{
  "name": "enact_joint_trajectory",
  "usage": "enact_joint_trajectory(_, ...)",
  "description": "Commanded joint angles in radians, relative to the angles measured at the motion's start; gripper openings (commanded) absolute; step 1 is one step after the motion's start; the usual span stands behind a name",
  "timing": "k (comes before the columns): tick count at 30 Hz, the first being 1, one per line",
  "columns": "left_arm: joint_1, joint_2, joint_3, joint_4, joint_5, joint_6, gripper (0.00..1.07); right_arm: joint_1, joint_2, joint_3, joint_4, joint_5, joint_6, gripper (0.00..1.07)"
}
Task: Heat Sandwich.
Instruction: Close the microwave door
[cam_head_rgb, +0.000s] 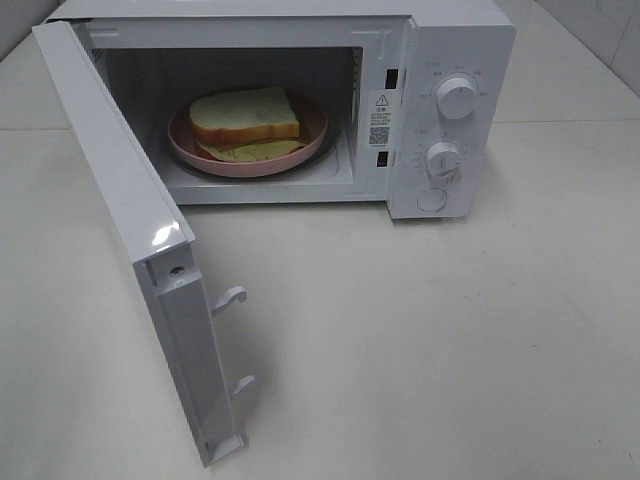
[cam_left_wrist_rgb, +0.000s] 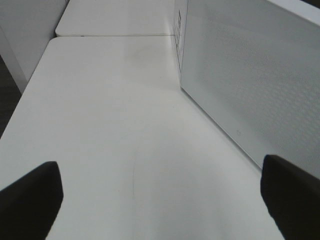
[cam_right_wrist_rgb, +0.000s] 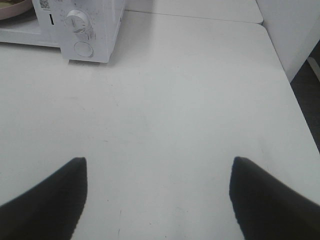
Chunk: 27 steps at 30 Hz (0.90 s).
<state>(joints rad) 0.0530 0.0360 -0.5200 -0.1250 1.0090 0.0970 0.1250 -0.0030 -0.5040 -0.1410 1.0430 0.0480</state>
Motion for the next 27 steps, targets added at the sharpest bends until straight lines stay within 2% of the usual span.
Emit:
enact_joint_trajectory(1, -0.003, 0.060, -0.012, -0.008, -0.065, -0.002, 0.99, -0.008, -0.025, 0.002, 0.003, -0.009, -0.015, 0.76)
enact_joint_trajectory(4, -0.003, 0.142, -0.012, -0.008, -0.118, -0.002, 0.85, -0.008, -0.025, 0.002, 0.003, -0.009, -0.015, 0.76)
enact_joint_trajectory(5, -0.003, 0.142, -0.012, -0.008, -0.118, -0.002, 0.85, -0.008, -0.025, 0.002, 0.003, -0.009, -0.015, 0.76)
enact_joint_trajectory(6, -0.003, 0.164, -0.012, -0.008, -0.133, -0.002, 0.78, -0.008, -0.025, 0.002, 0.003, -0.009, -0.015, 0.76)
enact_joint_trajectory(7, -0.003, 0.209, -0.012, -0.008, -0.157, -0.002, 0.62, -0.008, -0.025, 0.002, 0.003, -0.009, -0.015, 0.76)
enact_joint_trajectory(9, -0.003, 0.249, -0.012, -0.008, -0.182, -0.002, 0.48, -0.008, -0.025, 0.002, 0.003, -0.009, -0.015, 0.76)
enact_joint_trajectory(10, -0.003, 0.249, -0.012, -0.008, -0.182, -0.002, 0.48, -0.008, -0.025, 0.002, 0.003, -0.009, -0.015, 0.76)
enact_joint_trajectory(11, -0.003, 0.270, -0.012, -0.008, -0.196, -0.002, 0.42, -0.008, -0.025, 0.002, 0.003, -0.009, -0.015, 0.76)
enact_joint_trajectory(12, -0.003, 0.310, -0.008, -0.008, -0.222, -0.002, 0.30, -0.008, -0.025, 0.002, 0.003, -0.009, -0.015, 0.76)
enact_joint_trajectory(14, -0.003, 0.354, 0.002, -0.008, -0.248, -0.002, 0.17, -0.008, -0.025, 0.002, 0.003, -0.009, -0.015, 0.76)
enact_joint_trajectory(15, -0.003, 0.354, 0.002, -0.008, -0.248, -0.002, 0.17, -0.008, -0.025, 0.002, 0.003, -0.009, -0.015, 0.76)
enact_joint_trajectory(16, -0.003, 0.392, 0.018, -0.008, -0.280, -0.002, 0.05, -0.008, -0.025, 0.002, 0.003, -0.009, -0.015, 0.76)
enact_joint_trajectory(17, -0.003, 0.410, 0.027, -0.008, -0.300, 0.000, 0.00, -0.008, -0.025, 0.002, 0.003, -0.009, -0.015, 0.76)
enact_joint_trajectory(25, -0.003, 0.507, 0.119, -0.008, -0.537, 0.007, 0.00, -0.008, -0.025, 0.002, 0.003, -0.009, -0.015, 0.76)
enact_joint_trajectory(27, -0.003, 0.541, 0.174, -0.008, -0.659, 0.009, 0.00, -0.008, -0.025, 0.002, 0.003, -0.009, -0.015, 0.76)
